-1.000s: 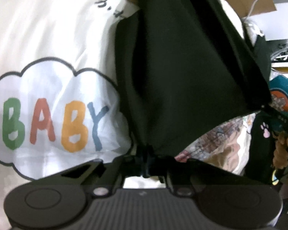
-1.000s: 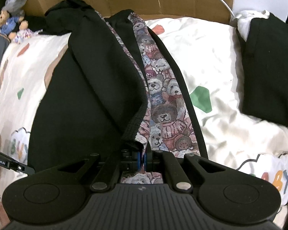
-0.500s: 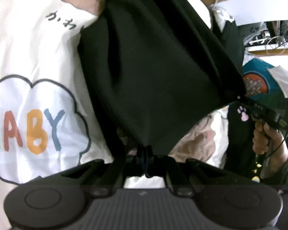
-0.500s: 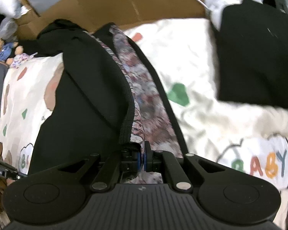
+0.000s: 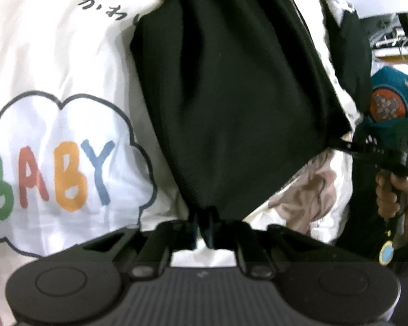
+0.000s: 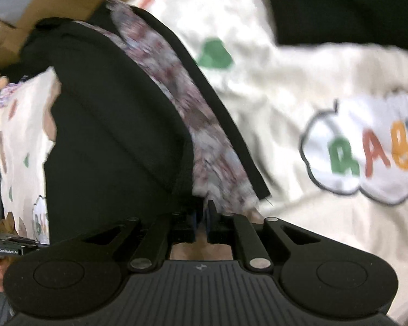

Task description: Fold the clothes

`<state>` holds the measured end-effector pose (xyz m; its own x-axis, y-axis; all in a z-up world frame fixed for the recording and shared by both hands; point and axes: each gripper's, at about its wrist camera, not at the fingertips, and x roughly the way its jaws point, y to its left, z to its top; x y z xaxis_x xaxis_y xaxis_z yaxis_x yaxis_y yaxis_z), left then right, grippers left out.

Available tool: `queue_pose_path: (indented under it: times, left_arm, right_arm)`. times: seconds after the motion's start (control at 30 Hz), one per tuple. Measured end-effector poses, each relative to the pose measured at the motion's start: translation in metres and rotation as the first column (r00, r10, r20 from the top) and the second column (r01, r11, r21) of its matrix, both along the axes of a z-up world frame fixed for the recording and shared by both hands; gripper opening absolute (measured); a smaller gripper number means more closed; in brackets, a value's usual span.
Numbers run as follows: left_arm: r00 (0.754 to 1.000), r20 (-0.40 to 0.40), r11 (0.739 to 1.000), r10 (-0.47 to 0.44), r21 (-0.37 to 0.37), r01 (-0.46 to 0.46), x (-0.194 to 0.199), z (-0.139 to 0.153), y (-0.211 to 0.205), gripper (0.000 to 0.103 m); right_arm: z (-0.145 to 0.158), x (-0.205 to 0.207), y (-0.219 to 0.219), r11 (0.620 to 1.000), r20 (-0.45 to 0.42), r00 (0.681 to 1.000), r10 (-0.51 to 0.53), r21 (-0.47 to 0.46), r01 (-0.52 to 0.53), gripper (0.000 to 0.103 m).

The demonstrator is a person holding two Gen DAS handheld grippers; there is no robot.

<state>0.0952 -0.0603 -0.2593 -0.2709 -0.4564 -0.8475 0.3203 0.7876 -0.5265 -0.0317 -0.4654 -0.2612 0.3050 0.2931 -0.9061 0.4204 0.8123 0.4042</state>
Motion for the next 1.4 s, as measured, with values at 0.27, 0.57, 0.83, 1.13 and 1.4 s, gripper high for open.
queue_pose_path:
  times: [0.27, 0.57, 0.83, 1.13, 1.4]
  left_arm:
    - [0.999, 0.028, 0.999, 0.036, -0.001, -0.036, 0.008, 0.002, 0.004, 0.028]
    - [0.999, 0.022, 1.000, -0.029, -0.003, 0.029, -0.009, -0.013, -0.011, 0.023]
    - [0.996, 0.063, 0.998, -0.060, 0.034, 0.058, -0.015, -0.015, -0.008, 0.002]
    - [0.996, 0.055, 0.997, -0.071, 0.028, 0.069, -0.019, -0.012, -0.001, 0.001]
    - [0.994, 0.090, 0.998, -0.060, 0.022, 0.058, -0.015, -0.003, -0.004, 0.046]
  right_arm:
    - [0.023, 0.008, -0.009, 0.991, 0.052, 0.996, 0.073, -0.120, -0.066, 0.045]
    - [0.007, 0.016, -0.014, 0.994, 0.053, 0.996, 0.077, -0.083, -0.073, 0.025]
    - [0.010, 0.010, -0.023, 0.992, 0.066, 0.994, 0.087, -0.098, -0.081, 0.006]
    - [0.007, 0.001, -0.018, 0.987, 0.016, 0.995, 0.100, -0.127, -0.098, 0.005]
    - [0.006, 0.005, -0.027, 0.991, 0.019, 0.995, 0.095, -0.091, -0.093, 0.018]
